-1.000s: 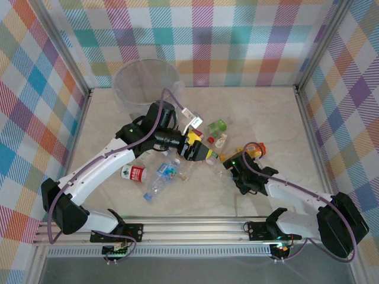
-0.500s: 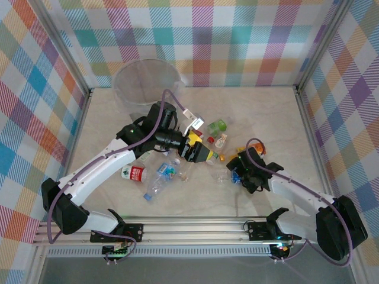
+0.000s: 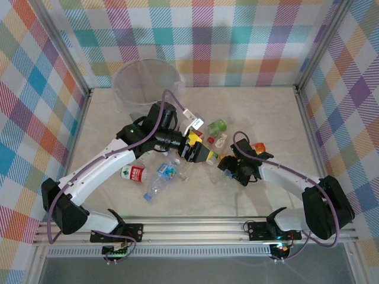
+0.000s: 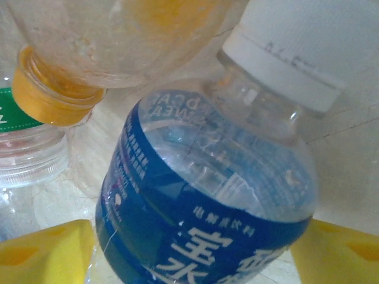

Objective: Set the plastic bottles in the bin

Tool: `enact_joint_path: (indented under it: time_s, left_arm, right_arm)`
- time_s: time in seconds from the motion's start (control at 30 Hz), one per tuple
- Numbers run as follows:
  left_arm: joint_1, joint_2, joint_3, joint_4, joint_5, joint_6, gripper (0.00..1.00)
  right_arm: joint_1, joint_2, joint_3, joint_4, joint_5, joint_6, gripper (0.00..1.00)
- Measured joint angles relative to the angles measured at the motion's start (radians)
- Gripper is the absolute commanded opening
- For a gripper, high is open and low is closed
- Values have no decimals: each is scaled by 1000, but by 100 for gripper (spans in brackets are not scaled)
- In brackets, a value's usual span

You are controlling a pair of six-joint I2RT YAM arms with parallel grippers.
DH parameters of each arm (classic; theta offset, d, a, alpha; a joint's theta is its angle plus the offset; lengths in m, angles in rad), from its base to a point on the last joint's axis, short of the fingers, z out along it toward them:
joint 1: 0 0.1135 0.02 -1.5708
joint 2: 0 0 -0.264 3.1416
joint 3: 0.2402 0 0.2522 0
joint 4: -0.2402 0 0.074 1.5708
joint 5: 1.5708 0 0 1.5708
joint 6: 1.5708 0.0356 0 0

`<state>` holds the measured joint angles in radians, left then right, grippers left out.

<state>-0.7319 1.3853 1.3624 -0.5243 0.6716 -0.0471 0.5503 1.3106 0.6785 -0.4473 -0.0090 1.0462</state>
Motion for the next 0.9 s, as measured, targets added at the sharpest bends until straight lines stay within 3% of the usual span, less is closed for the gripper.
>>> enact_joint_path:
  time_s: [0.2, 0.27, 0.37, 0.7, 0.9]
  left_arm:
    - [0, 0, 0, 0, 0, 4, 100]
    - [0, 0, 0, 0, 0, 5, 100]
    - [0, 0, 0, 0, 0, 8, 100]
    - [-1, 1, 0, 0, 0, 11, 100]
    - [-1, 1, 0, 0, 0, 11, 100]
  right_arm:
    - [0, 0, 6, -39, 53, -14, 80]
    - [0, 0, 6, -50, 84, -10, 89]
    - [0, 0, 6, -63, 123, -8, 93]
    - [-29, 2, 10, -59, 182, 12, 75]
    - [-34, 49, 21, -26, 184, 12, 78]
